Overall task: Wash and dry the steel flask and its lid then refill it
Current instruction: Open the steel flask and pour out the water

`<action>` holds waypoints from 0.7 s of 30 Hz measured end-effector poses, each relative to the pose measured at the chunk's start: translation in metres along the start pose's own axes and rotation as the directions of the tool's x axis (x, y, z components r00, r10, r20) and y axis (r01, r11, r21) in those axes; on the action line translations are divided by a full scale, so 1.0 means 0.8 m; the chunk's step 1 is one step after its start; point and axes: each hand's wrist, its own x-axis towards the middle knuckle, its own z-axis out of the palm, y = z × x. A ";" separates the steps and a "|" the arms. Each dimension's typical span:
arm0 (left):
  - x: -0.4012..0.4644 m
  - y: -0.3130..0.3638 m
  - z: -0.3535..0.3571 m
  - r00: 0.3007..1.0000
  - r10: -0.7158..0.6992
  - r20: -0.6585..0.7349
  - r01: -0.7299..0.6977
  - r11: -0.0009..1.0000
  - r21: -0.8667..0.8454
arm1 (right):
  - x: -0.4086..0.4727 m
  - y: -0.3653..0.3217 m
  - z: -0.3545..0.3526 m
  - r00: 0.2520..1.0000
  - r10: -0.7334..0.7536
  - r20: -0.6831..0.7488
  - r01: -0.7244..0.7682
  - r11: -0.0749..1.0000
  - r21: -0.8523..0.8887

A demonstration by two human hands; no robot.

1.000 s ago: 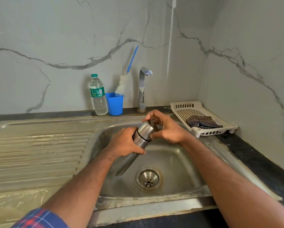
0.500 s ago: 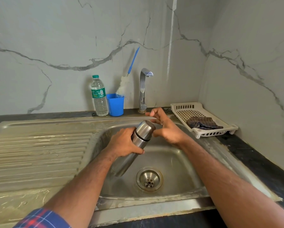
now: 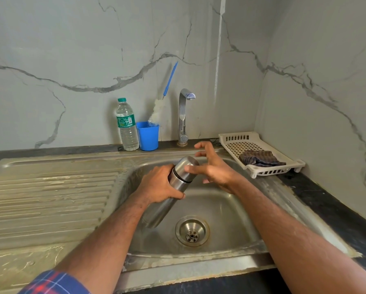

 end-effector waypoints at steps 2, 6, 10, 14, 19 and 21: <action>0.000 0.001 0.001 1.000 0.003 0.003 -0.003 1.000 0.006 | 0.003 0.001 0.003 0.995 -0.002 -0.104 -0.019 0.980 -0.198; 0.000 0.006 0.002 1.000 0.011 0.011 -0.012 1.000 0.019 | 0.005 0.002 0.009 0.991 -0.042 -0.124 -0.002 0.942 -0.335; -0.001 0.008 0.003 1.000 0.016 0.016 -0.016 1.000 0.019 | -0.003 -0.001 -0.006 0.999 -0.017 -0.038 0.012 0.990 -0.138; 0.000 0.020 0.009 0.999 0.026 0.026 -0.027 1.000 0.016 | -0.023 -0.007 -0.026 0.994 -0.062 -0.093 0.065 0.998 0.026; 0.001 0.046 0.028 0.999 0.032 -0.001 -0.032 0.996 -0.080 | -0.063 -0.006 -0.061 0.934 -0.051 -0.353 0.107 0.984 0.140; 0.002 0.059 0.035 0.999 0.026 -0.040 -0.031 0.989 -0.147 | -0.088 -0.002 -0.085 0.889 -0.054 -0.455 0.062 0.998 0.003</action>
